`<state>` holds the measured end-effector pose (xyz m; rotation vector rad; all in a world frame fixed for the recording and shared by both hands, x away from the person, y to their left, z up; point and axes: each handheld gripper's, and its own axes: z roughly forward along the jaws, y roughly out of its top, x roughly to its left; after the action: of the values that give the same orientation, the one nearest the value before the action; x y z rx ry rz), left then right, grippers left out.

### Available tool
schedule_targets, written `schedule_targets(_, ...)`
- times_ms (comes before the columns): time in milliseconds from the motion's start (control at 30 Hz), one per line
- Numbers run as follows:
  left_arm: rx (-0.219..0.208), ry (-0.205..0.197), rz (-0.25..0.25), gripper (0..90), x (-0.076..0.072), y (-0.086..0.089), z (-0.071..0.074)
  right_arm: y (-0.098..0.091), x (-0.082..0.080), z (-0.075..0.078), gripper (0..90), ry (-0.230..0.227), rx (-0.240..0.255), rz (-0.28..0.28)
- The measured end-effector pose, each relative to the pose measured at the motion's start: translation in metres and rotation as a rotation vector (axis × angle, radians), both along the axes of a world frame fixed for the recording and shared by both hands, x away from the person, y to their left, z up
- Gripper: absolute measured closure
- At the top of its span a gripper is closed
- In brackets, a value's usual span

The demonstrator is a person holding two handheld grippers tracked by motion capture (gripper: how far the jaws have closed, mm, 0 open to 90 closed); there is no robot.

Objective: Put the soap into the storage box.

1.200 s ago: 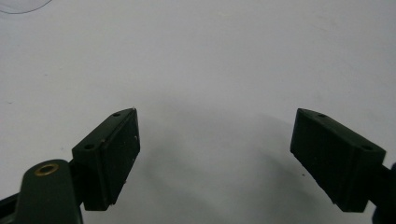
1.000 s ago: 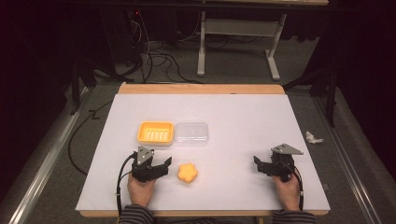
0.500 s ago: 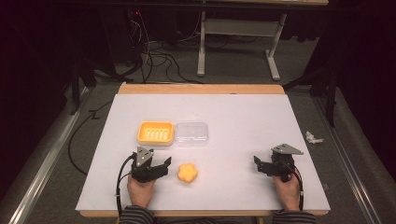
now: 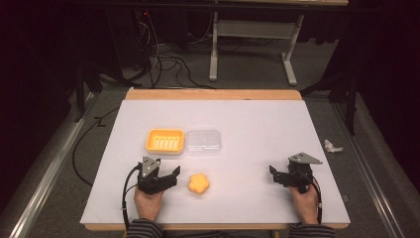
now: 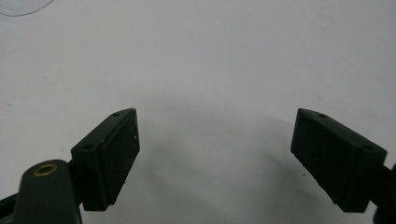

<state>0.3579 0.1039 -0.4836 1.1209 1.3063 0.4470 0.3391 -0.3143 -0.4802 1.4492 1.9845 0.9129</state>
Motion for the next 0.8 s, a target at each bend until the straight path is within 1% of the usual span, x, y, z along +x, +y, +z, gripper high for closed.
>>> schedule_targets(100,-0.003,0.010,-0.001,20.2,0.001,0.000,0.000,0.000,0.000,0.000,15.7,0.001,0.002,0.000)
schedule_targets(200,-0.014,0.012,-0.007,19.7,-0.001,0.000,0.002,-0.001,0.000,0.000,15.8,0.000,0.000,0.003)
schedule_targets(233,-0.010,0.011,-0.012,19.3,-0.002,0.000,0.003,0.000,0.000,0.000,15.7,-0.001,0.001,0.003)
schedule_targets(333,-0.021,0.008,-0.016,18.6,-0.004,0.000,0.006,0.000,0.000,0.000,15.8,-0.001,0.001,0.004)
schedule_targets(400,-0.019,0.002,-0.012,18.3,-0.005,0.000,0.008,0.000,0.000,0.000,15.8,0.001,0.002,0.000)
schedule_targets(567,-0.015,-0.005,-0.023,17.9,-0.009,-0.002,0.014,0.000,0.000,0.000,15.8,0.000,0.002,-0.001)
schedule_targets(733,-0.003,-0.042,-0.049,19.0,-0.017,-0.007,0.020,0.000,0.000,0.000,15.8,0.001,0.000,-0.001)
schedule_targets(767,0.007,-0.049,-0.057,19.0,-0.019,-0.008,0.021,0.000,0.000,0.000,15.8,0.005,-0.003,-0.002)
schedule_targets(800,0.004,-0.050,-0.059,19.0,-0.020,-0.009,0.022,0.000,0.000,0.000,15.8,0.005,-0.007,-0.001)
